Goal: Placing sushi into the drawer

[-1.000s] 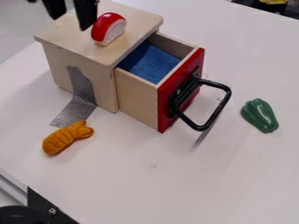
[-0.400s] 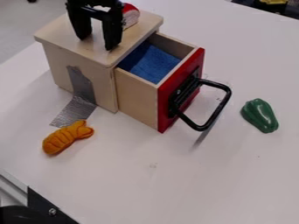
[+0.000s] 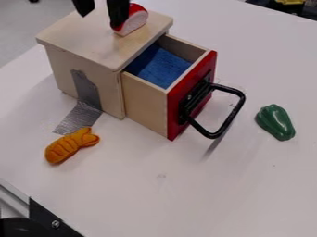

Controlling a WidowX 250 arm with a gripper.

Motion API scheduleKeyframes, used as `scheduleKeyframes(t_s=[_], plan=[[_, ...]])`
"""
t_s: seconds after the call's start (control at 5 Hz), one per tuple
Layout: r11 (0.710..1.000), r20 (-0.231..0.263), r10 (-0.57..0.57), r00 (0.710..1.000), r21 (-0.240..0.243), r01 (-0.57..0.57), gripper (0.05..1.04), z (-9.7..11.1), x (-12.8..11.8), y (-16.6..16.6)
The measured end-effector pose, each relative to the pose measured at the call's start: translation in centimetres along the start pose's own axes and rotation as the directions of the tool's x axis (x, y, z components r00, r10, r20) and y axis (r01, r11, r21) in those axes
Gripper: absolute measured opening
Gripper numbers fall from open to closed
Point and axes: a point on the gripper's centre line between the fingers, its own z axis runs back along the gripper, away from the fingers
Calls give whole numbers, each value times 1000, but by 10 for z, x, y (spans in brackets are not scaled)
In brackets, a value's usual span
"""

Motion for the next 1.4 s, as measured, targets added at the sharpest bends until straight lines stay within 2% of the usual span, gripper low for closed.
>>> scheduleKeyframes(t_s=[0.4, 0.6, 0.8, 1.0, 1.4], plan=[[999, -17, -43, 999, -3, 43, 998, -25, 30, -6], [999, -52, -49, 997, -9, 48, 967, -45, 39, -6], [998, -56, -56, 997, -12, 55, 692, -51, 41, -6], [996, -58, -82, 995, -20, 81, 575, -51, 39, -16], [987, -77, -155, 985, -49, 151, 575, -47, 28, -73]])
